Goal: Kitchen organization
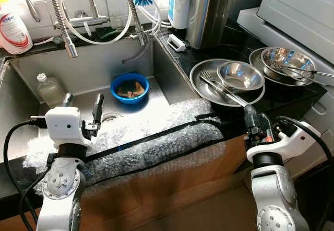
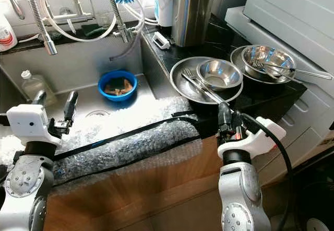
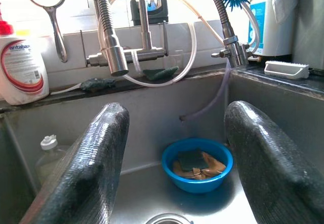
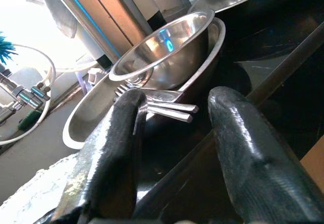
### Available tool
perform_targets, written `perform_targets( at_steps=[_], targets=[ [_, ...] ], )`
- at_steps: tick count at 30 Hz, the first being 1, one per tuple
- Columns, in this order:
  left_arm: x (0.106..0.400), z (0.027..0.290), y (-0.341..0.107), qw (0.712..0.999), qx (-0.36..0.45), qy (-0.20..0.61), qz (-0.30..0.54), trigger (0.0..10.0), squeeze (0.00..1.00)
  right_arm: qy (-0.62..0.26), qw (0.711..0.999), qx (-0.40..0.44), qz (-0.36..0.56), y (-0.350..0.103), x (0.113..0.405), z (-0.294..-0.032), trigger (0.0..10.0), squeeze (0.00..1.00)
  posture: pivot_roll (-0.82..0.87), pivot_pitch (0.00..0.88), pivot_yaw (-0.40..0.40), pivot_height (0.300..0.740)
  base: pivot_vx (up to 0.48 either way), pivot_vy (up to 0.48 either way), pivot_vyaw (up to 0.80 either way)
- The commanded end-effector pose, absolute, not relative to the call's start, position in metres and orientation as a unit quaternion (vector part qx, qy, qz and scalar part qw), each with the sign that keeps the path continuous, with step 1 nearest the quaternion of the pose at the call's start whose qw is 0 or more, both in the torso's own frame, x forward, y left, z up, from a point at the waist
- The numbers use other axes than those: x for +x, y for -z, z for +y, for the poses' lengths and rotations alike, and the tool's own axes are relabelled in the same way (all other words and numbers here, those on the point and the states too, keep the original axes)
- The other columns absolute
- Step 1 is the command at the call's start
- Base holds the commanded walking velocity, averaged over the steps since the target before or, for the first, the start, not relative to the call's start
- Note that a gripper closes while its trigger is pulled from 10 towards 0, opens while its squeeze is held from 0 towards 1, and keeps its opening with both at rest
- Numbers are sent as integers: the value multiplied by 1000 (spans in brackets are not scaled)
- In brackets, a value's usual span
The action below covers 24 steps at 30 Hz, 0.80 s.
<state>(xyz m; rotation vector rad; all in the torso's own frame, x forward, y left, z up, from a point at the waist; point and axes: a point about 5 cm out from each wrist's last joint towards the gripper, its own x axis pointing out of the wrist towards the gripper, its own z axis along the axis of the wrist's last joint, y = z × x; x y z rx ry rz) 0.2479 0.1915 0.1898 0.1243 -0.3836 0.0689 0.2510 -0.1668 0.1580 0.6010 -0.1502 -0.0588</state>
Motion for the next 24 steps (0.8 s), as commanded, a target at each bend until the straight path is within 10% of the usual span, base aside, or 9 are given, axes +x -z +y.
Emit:
perform_targets(
  at_steps=[1, 24],
  targets=[
    [246, 191, -196, 975, 73, -35, -205, 10000, 0, 31, 942, 323, -79, -159, 253, -161, 0, 0, 2, 115, -16, 740, 0, 0, 0],
    [246, 190, -198, 974, 76, -34, -209, 10000, 0, 10, 940, 333, -75, -159, 254, -154, 0, 0, 3, 115, -15, 740, 0, 0, 0]
  ],
)
